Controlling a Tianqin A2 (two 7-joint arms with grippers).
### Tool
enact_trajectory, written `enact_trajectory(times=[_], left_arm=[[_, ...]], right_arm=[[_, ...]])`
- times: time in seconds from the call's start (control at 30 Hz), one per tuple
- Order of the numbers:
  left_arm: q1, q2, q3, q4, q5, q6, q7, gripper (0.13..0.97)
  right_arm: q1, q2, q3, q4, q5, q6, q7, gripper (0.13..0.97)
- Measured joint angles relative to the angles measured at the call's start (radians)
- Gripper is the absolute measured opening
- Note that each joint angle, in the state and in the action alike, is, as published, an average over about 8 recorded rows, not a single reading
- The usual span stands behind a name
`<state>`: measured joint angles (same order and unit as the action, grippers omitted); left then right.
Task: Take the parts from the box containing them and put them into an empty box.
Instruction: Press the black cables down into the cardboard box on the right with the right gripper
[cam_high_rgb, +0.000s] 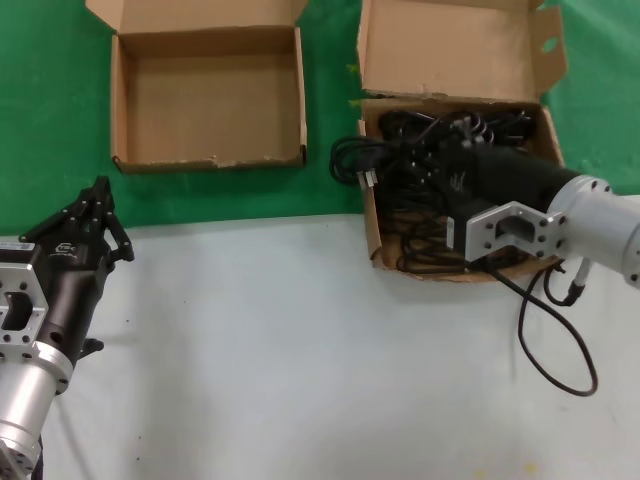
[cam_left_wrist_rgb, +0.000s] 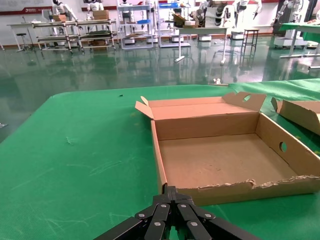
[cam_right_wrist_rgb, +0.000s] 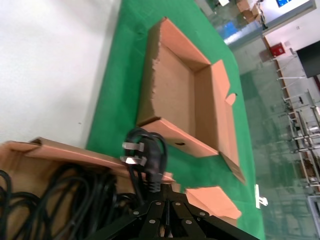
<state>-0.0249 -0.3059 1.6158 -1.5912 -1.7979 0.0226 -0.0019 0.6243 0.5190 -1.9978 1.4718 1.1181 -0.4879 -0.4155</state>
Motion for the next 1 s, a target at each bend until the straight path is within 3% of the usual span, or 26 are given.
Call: enact_trajectory(times=[0.57,1.0], left_arm=[[0.0,0.0,0.0,0.0,0.0,0.0,0.0,0.145],[0.0,0.0,0.0,0.0,0.0,0.0,0.0,0.145]], right_arm=[[0.002,0.009,0.017,0.01,-0.053,-0.034,0.04,0.153],[0.024,-0.015,0.002,-0.031,-0.06,-0.035,0.03,0.257]])
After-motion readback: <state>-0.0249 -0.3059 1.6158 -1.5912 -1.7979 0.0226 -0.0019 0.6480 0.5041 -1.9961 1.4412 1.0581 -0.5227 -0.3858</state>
